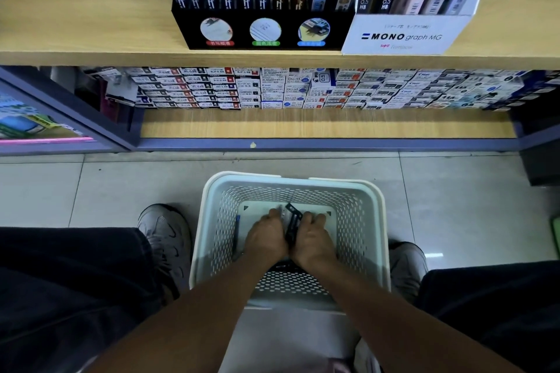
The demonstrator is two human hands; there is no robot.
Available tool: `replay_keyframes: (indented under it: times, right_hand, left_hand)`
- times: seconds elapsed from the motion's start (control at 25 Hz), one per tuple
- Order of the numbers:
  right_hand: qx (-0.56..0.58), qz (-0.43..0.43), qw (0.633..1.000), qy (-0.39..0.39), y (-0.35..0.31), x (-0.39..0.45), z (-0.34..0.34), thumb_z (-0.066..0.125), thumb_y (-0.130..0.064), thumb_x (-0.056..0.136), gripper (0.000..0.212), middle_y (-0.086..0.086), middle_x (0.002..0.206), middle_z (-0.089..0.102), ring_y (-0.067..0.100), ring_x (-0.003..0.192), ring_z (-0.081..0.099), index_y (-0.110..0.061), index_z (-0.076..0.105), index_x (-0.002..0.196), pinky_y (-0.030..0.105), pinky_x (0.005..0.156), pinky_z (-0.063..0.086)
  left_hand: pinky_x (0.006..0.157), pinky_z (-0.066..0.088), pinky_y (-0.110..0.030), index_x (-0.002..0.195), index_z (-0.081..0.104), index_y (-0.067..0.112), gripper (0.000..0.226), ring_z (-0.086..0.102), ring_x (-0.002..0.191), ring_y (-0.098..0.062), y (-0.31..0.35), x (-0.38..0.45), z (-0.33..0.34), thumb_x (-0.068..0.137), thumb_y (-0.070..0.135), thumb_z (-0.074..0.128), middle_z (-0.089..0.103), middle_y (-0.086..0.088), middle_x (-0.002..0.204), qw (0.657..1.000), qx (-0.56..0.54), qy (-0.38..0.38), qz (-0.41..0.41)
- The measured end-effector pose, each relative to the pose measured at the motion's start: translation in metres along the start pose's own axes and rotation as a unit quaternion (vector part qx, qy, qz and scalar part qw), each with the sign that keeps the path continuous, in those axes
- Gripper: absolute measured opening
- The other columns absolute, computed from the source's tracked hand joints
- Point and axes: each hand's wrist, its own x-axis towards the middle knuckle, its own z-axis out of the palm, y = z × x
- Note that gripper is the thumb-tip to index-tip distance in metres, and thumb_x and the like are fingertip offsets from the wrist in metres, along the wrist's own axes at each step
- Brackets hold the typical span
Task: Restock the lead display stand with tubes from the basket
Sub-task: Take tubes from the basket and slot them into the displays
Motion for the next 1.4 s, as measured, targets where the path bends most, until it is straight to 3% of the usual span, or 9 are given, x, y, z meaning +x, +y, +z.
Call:
replay_keyframes:
  times: [0.4, 0.56, 0.68, 0.92, 1.0, 1.12, 1.2, 1.28, 1.4]
  right_hand:
    - [0.204, 0.053, 0.977, -0.032, -0.001, 0.015, 0.000, 0.062, -0.018, 0.088, 0.015, 0.003, 0.101, 0.071, 0.020, 0.094, 0.067, -0.017, 0.069, 0.102, 0.027, 0.076, 0.053]
    - [0.385, 0.066, 0.920, -0.038, -0.005, 0.015, -0.001, 0.068, 0.010, 0.080, 0.020, 0.011, 0.095, 0.072, 0.024, 0.094, 0.068, -0.002, 0.069, 0.095, 0.027, 0.079, 0.060]
    - [0.475, 0.041, 0.879, -0.024, -0.003, 0.008, -0.013, 0.071, 0.024, 0.071, 0.035, 0.017, 0.102, 0.072, 0.022, 0.091, 0.066, 0.008, 0.069, 0.102, 0.013, 0.072, 0.055]
    - [0.562, -0.001, 0.826, -0.040, -0.001, -0.003, -0.021, 0.075, 0.023, 0.068, 0.044, 0.003, 0.092, 0.074, 0.010, 0.083, 0.072, -0.009, 0.068, 0.097, 0.024, 0.073, 0.058]
    - [0.562, 0.018, 0.827, -0.012, -0.005, -0.003, -0.022, 0.073, 0.021, 0.071, 0.039, 0.004, 0.088, 0.073, 0.017, 0.084, 0.072, -0.012, 0.068, 0.091, 0.028, 0.072, 0.059]
    - [0.412, 0.024, 0.909, 0.061, -0.012, 0.003, -0.021, 0.072, 0.010, 0.074, 0.029, -0.001, 0.083, 0.072, 0.018, 0.084, 0.070, -0.018, 0.068, 0.081, 0.028, 0.078, 0.058]
    - [0.340, -0.033, 0.940, 0.016, -0.012, 0.004, -0.019, 0.075, 0.005, 0.073, 0.029, -0.003, 0.085, 0.070, 0.015, 0.087, 0.068, -0.019, 0.069, 0.088, 0.023, 0.080, 0.056]
    - [0.321, -0.059, 0.944, -0.037, -0.005, 0.004, -0.024, 0.080, -0.001, 0.074, 0.033, -0.001, 0.097, 0.073, 0.015, 0.094, 0.069, -0.016, 0.072, 0.103, 0.029, 0.090, 0.057]
    - [0.022, -0.196, 0.978, 0.063, 0.013, 0.011, -0.042, 0.070, -0.008, 0.086, 0.046, -0.004, 0.130, 0.065, 0.020, 0.110, 0.065, -0.022, 0.064, 0.130, 0.033, 0.100, 0.051]
  left_hand:
    - [0.066, 0.053, -0.031, 0.096, 0.069, 0.004, 0.040, 0.068, 0.081, -0.026, 0.016, 0.008, -0.003, 0.090, 0.043, 0.063, 0.072, -0.014, 0.096, 0.981, -0.153, -0.002, -0.119]
    - [0.059, 0.045, -0.026, 0.098, 0.061, 0.008, 0.038, 0.063, 0.077, -0.022, 0.012, 0.010, -0.011, 0.090, 0.045, 0.066, 0.068, -0.009, 0.090, 0.972, -0.194, -0.053, -0.121]
    - [0.060, 0.050, -0.025, 0.096, 0.067, 0.010, 0.035, 0.065, 0.070, -0.021, 0.007, 0.006, -0.013, 0.088, 0.044, 0.070, 0.070, -0.010, 0.079, 0.919, -0.351, -0.101, -0.149]
    - [0.063, 0.050, -0.027, 0.100, 0.072, 0.011, 0.023, 0.060, 0.068, -0.017, -0.001, 0.002, -0.016, 0.086, 0.029, 0.077, 0.069, -0.003, 0.071, 0.816, -0.535, -0.120, -0.185]
    - [0.062, 0.052, -0.028, 0.102, 0.073, 0.009, 0.025, 0.063, 0.070, -0.018, 0.002, 0.001, -0.016, 0.087, 0.028, 0.076, 0.070, -0.007, 0.075, 0.798, -0.559, -0.128, -0.186]
    - [0.065, 0.057, -0.032, 0.105, 0.073, 0.010, 0.018, 0.068, 0.090, -0.025, 0.009, -0.003, -0.011, 0.092, 0.022, 0.071, 0.074, -0.014, 0.096, 0.759, -0.604, -0.147, -0.192]
    - [0.064, 0.058, -0.035, 0.106, 0.071, 0.009, 0.015, 0.067, 0.091, -0.027, 0.007, -0.002, -0.007, 0.096, 0.014, 0.062, 0.073, -0.015, 0.100, 0.735, -0.628, -0.153, -0.206]
    - [0.060, 0.054, -0.032, 0.102, 0.070, 0.005, 0.014, 0.066, 0.079, -0.025, -0.002, 0.001, -0.007, 0.094, 0.013, 0.063, 0.072, -0.013, 0.090, 0.773, -0.585, -0.122, -0.214]
    - [0.067, 0.048, -0.028, 0.104, 0.069, 0.005, 0.019, 0.065, 0.079, -0.026, -0.022, 0.010, -0.012, 0.087, 0.015, 0.067, 0.071, -0.012, 0.092, 0.950, -0.288, -0.009, -0.120]
